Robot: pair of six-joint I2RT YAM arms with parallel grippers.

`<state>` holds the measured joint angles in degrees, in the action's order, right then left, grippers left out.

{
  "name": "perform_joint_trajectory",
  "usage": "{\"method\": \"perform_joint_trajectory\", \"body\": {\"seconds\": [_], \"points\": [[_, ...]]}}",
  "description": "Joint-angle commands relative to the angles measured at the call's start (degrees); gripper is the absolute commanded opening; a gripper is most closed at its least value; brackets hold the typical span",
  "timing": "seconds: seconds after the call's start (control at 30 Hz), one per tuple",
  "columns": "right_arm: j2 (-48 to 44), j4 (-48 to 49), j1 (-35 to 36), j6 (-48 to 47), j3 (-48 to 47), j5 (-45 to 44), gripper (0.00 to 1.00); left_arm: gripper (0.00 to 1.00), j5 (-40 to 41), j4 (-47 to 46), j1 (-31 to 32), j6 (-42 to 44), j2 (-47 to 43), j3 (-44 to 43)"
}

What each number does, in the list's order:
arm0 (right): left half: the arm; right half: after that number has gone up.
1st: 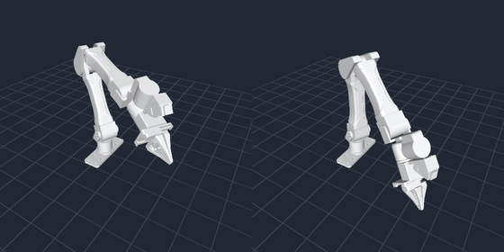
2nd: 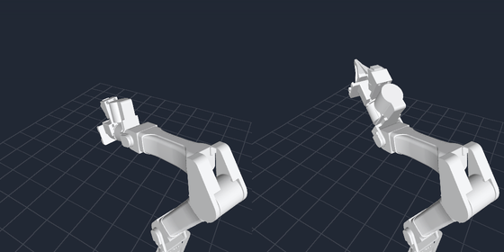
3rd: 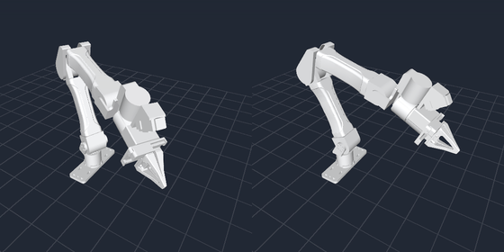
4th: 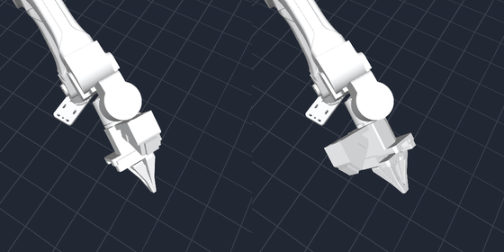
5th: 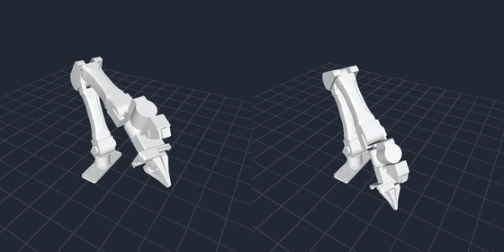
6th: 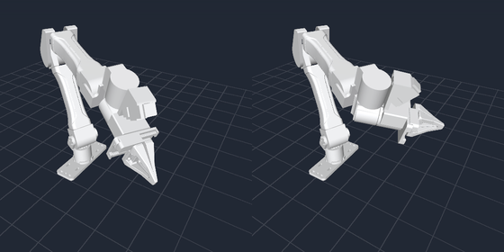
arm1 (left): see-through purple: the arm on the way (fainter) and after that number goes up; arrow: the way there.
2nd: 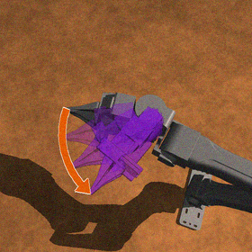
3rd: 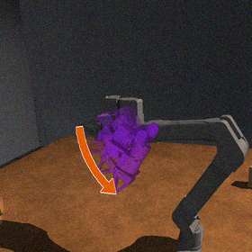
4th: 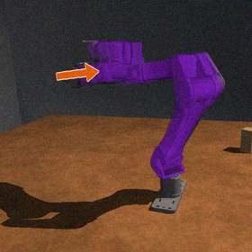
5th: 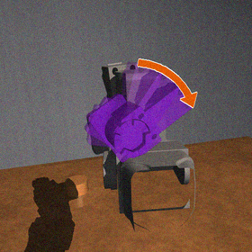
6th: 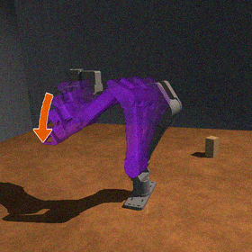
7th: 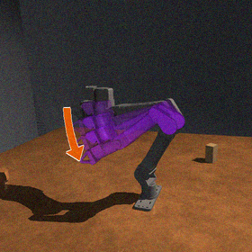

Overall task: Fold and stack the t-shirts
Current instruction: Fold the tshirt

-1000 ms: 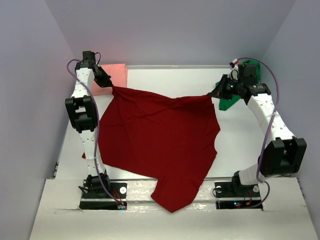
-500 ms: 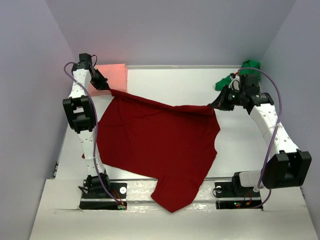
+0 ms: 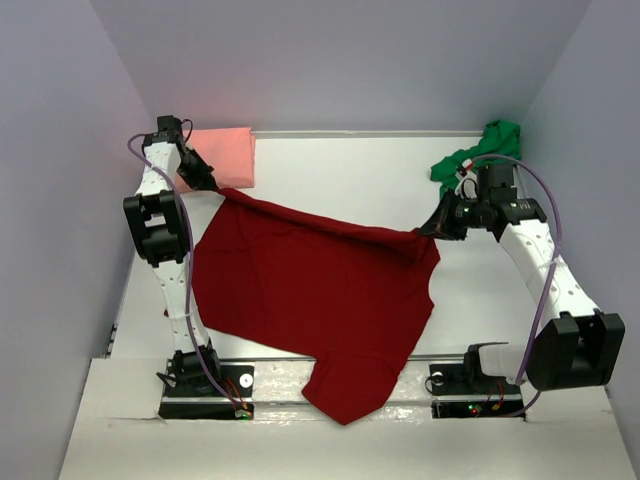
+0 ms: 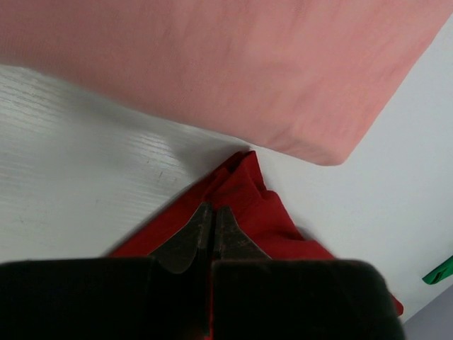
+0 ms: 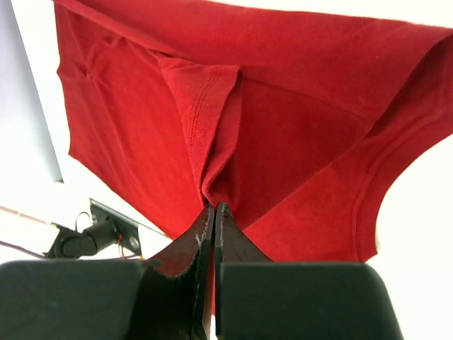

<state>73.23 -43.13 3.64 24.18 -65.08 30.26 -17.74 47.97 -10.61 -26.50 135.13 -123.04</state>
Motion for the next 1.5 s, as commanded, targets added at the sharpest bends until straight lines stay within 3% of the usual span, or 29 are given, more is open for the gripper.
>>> {"method": "perform_joint_trajectory", "body": {"seconds": [0.0, 0.3, 0.83, 1.47], "points": [[0.59, -1.69, -0.48, -1.07, 0.3, 2.43, 0.0, 0.0, -0.28, 1.16, -0.29, 1.8, -4.7, 0.61], [5.95, -3.09, 0.05, -1.86, 3.55, 8.32, 0.0, 0.0, 1.47, 2.83, -0.37, 2.33, -4.35, 0.61], [11.32, -7.31, 1.11, -4.85, 3.56, 6.83, 0.0, 0.0, 3.32, 4.59, -1.25, 2.33, -6.19, 2.02], [10.18, -10.92, 1.11, -6.25, -7.6, 3.84, 0.0, 0.0, 2.27, 6.09, -1.69, 1.36, -6.11, -2.11]]}}
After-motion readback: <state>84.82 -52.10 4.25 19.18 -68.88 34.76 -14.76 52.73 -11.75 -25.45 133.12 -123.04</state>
